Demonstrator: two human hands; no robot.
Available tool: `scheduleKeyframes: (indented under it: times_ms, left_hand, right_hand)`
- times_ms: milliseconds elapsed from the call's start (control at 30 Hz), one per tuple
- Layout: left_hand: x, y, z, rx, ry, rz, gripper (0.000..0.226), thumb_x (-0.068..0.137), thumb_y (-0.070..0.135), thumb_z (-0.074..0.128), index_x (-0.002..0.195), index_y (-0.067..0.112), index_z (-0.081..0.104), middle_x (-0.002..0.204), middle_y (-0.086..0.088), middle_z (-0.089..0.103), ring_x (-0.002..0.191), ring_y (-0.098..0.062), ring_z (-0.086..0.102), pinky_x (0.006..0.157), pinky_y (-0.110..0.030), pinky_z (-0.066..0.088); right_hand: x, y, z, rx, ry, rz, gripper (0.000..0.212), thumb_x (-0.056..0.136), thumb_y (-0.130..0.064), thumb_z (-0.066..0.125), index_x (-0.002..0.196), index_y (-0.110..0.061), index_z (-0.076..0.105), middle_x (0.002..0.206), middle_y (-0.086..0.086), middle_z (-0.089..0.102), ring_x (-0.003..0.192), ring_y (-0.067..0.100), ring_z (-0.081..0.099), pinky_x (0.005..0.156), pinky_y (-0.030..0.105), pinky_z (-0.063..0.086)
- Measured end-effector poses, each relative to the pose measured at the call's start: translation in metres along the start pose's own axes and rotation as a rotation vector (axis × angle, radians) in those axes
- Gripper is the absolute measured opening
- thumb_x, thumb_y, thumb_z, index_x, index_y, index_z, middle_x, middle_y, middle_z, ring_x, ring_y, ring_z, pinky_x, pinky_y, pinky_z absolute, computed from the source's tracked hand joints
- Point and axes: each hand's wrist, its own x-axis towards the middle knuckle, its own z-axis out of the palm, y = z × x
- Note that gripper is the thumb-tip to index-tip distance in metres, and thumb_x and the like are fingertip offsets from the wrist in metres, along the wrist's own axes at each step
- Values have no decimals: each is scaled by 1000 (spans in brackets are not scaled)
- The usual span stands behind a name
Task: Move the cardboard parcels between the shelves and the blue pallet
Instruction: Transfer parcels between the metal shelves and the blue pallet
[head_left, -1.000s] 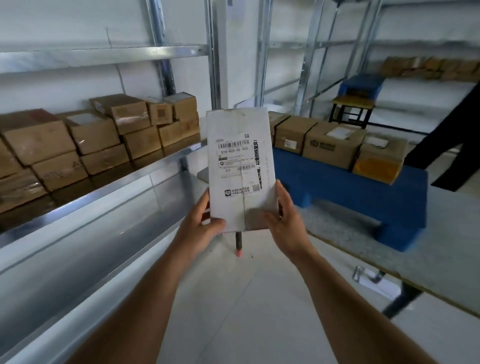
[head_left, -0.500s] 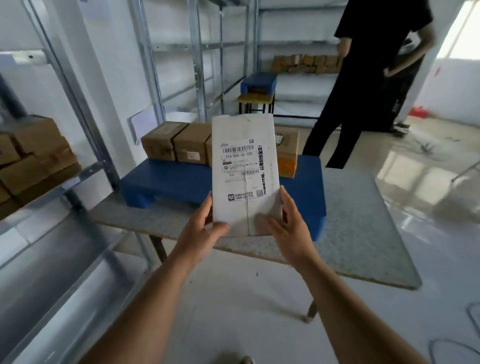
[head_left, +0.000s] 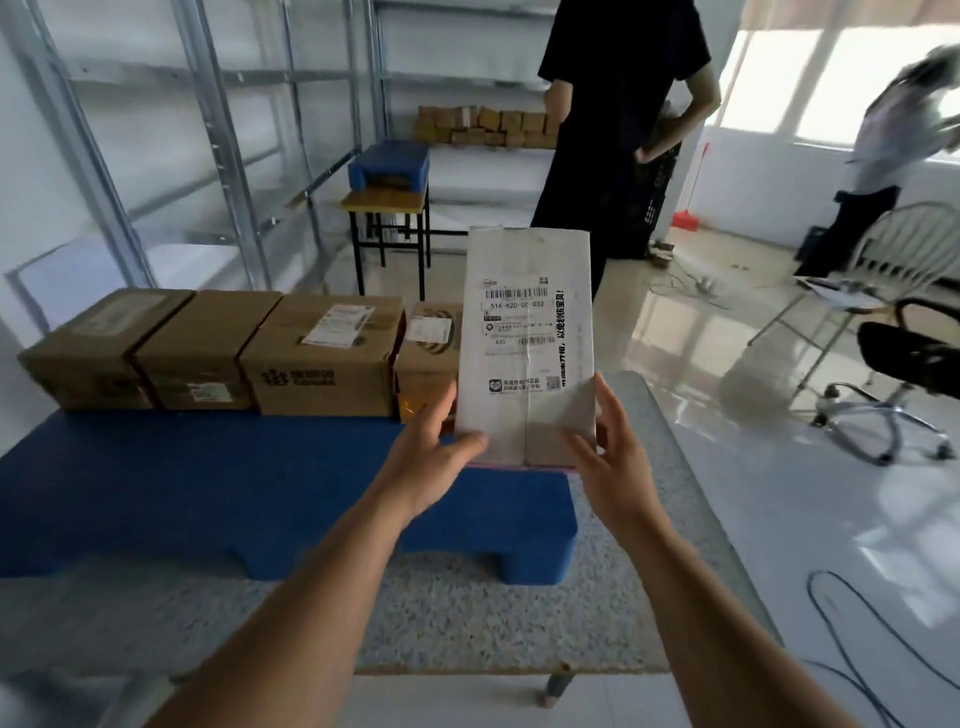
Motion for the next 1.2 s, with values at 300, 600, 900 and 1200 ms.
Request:
scheduleKeyframes:
  times_ms: [300,600,900,1200]
  left_hand:
    - [73,-13,43,7,-120,-80,69,91,25,58,148,32,19,130,26,40,116,5,40,95,-17,31]
    - [110,-39,67,120,-31,-307,69,93,36,51,149,33,12,151,7,30,136,-13,30,105,-30,24]
    - [131,-45,68,398,56,-419,60,90,40,50,145,31,28,140,5,44,120,-13,45,89,-26,34]
    - [168,-34,45,1004,381,-154,56,91,53,43,142,30,35,149,3,33,136,-21,29,104,-41,33]
  right_hand:
    - [51,43,-27,-103,42,113,69,92,-12,56,149,-30,22,123,4,58,101,17,61,77,31,55]
    - [105,88,-32,-168,-202,183,58,92,-14,54,142,-31,32,124,7,59,97,15,63,64,17,55]
    - [151,111,-37,125,-365,334,33,99,-19,47,130,-27,43,103,-7,63,75,-8,63,55,7,46]
    - [201,121,-15,345,-383,524,49,97,-33,50,143,-31,33,130,5,56,104,21,61,66,40,54]
